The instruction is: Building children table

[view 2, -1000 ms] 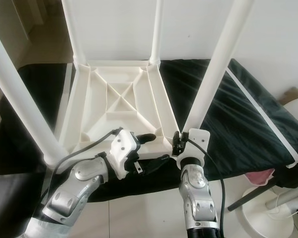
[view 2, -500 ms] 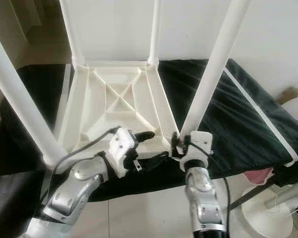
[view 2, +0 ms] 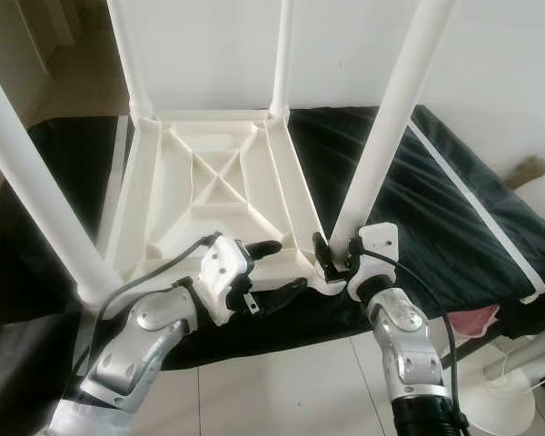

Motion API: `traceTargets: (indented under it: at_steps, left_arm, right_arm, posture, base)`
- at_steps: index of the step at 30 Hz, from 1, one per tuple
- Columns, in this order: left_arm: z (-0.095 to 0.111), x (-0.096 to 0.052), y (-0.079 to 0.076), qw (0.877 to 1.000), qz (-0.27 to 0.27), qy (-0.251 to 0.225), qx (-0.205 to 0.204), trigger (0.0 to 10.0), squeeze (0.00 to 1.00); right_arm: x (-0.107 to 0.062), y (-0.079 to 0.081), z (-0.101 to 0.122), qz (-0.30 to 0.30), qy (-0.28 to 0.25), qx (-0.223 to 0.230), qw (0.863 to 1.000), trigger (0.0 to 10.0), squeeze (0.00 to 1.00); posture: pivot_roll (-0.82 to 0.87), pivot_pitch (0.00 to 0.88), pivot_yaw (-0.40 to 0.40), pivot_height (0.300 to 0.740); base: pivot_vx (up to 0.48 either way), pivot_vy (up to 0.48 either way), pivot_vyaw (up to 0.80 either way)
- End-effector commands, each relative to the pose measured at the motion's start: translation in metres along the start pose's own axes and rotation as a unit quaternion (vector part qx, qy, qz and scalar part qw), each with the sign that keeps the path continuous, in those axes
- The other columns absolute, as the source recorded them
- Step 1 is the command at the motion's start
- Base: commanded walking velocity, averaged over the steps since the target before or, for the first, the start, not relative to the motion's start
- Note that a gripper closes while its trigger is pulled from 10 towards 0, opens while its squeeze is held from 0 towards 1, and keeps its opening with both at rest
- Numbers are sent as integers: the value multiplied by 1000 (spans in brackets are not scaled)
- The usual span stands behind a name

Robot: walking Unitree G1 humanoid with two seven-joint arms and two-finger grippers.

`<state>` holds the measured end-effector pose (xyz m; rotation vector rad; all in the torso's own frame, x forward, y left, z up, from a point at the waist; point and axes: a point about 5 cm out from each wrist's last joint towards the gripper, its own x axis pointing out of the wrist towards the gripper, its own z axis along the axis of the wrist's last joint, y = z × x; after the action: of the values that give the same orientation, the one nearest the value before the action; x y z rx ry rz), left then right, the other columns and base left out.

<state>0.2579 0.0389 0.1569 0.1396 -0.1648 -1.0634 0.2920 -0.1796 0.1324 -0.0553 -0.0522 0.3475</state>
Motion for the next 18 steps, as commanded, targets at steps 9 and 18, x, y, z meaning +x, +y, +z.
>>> traceTargets:
  at_steps: [9,18]
  left_arm:
    - [-29,-5,-4,998,21,57,-23,10000,0]
    - [-27,-4,-2,998,22,58,-18,10000,0]
  right_arm:
    - [5,6,-3,110,8,-7,994,10000,0]
    - [4,-4,-5,129,12,-26,991,0,0]
  posture:
    - [11,49,-71,740]
    - [14,47,-70,740]
  base:
    - [0,0,0]
    - [0,0,0]
